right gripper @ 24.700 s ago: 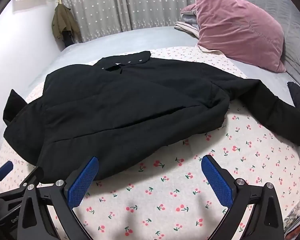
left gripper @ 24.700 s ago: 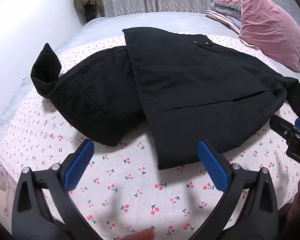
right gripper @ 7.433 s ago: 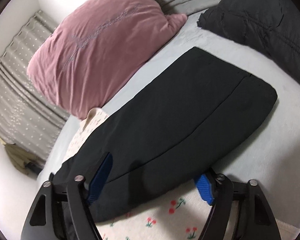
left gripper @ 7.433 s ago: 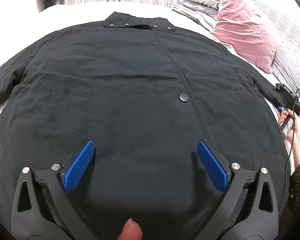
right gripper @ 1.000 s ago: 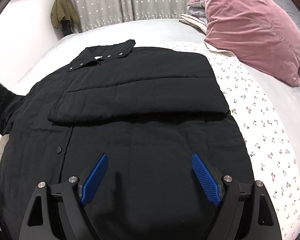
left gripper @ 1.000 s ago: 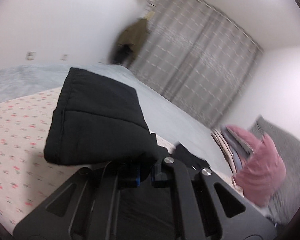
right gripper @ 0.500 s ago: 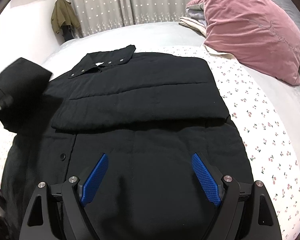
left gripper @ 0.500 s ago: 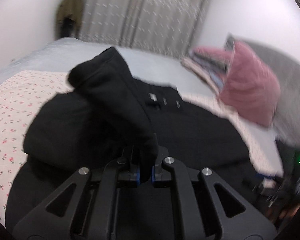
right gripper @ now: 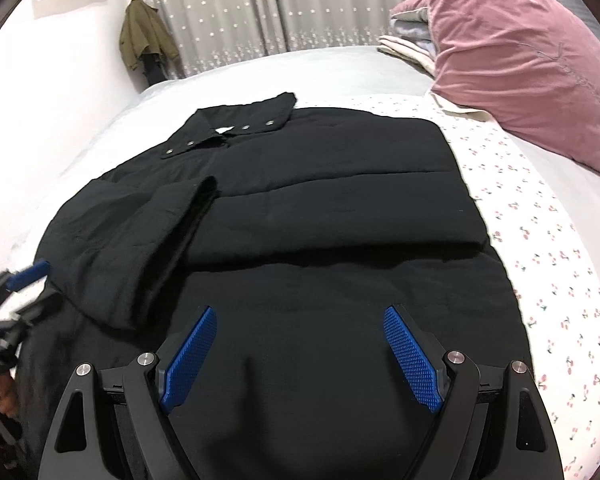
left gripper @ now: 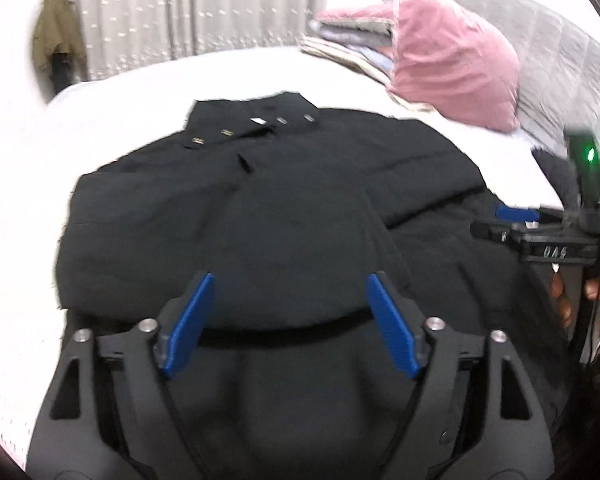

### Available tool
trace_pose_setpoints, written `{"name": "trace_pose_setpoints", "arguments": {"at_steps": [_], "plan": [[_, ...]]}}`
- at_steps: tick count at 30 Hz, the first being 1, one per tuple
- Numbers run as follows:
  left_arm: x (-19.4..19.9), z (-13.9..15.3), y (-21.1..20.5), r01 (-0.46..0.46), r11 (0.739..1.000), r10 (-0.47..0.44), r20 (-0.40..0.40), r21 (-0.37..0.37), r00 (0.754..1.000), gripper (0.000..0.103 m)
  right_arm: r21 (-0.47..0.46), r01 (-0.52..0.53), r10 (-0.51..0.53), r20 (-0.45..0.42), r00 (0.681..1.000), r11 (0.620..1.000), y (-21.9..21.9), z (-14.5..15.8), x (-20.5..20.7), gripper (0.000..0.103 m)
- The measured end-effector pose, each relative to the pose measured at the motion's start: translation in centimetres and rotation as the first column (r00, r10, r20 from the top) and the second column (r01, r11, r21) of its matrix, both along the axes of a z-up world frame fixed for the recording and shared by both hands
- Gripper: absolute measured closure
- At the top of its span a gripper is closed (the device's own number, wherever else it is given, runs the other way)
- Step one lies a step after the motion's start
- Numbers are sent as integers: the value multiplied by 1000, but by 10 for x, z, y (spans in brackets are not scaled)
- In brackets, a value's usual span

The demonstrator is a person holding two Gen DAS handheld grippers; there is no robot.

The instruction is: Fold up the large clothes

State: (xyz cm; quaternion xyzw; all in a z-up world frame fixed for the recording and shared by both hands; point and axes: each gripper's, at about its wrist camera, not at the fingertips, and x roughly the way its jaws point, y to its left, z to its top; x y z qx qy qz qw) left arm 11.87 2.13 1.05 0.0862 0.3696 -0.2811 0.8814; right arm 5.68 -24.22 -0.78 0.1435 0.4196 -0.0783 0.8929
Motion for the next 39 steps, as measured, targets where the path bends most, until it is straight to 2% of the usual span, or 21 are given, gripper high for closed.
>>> {"name": "trace_pose_setpoints", "arguments": {"at_steps": [2, 4, 6, 8, 10, 13, 17, 21, 24, 26, 29, 30, 32, 34, 36, 39], "plan": [[2, 3, 15, -47, 999, 47, 10, -26, 999, 15, 9, -11, 11, 0, 1000, 1000, 3, -1, 3, 16], [4, -2, 29, -99, 994, 100, 14, -47, 995, 5, 12, -23, 23, 6, 1000, 1000, 9, 0, 5, 16], [10, -12, 46, -160, 984, 160, -8, -83, 987, 1, 2, -39, 39, 20, 999, 999, 16, 2, 6, 16], [21, -22, 57, -212, 975, 207, -80, -65, 975, 1, -6, -46, 46, 32, 998, 999, 22, 3, 7, 16], [28, -28, 69, -256, 965, 249, -116, -55, 962, 1, 3, -59, 59, 47, 997, 998, 28, 6, 5, 15], [30, -32, 79, -299, 953, 291, -117, -55, 949, 1, 33, -93, 91, 63, 994, 995, 35, 9, 4, 6], [33, -32, 93, -340, 939, 334, -102, -48, 937, 1, 79, -130, 124, 72, 990, 988, 38, 14, 3, 5], [43, -31, 110, -382, 919, 370, -122, -93, 921, 1, 245, -136, 117, 89, 989, 960, 24, 18, 12, 5], [53, -31, 122, -406, 905, 389, -141, -124, 910, 1, 413, -119, 93, 83, 992, 903, 17, 15, 30, 6], [58, -30, 131, -427, 894, 408, -145, -135, 901, 1, 474, -126, 94, 90, 991, 871, 19, 10, 41, 6], [64, -27, 147, -451, 875, 430, -144, -176, 891, 1, 527, -113, 102, 51, 994, 842, 31, -7, 63, 6], [65, -27, 151, -459, 869, 438, -143, -186, 887, 1, 536, -114, 113, 35, 993, 836, 38, -15, 69, 8], [71, -27, 159, -481, 852, 460, -142, -207, 876, 1, 543, -113, 139, -6, 990, 832, 54, -31, 82, 25], [74, -30, 163, -496, 840, 476, -143, -219, 868, 1, 530, -108, 152, -40, 988, 841, 65, -39, 90, 81], [80, -34, 165, -504, 834, 485, -138, -226, 864, 1, 463, -111, 136, -22, 990, 879, 74, -28, 92, 89], [89, -41, 163, -495, 838, 476, -136, -228, 869, 2, 324, -186, 158, 111, 981, 928, 87, 22, 90, 91]]}}
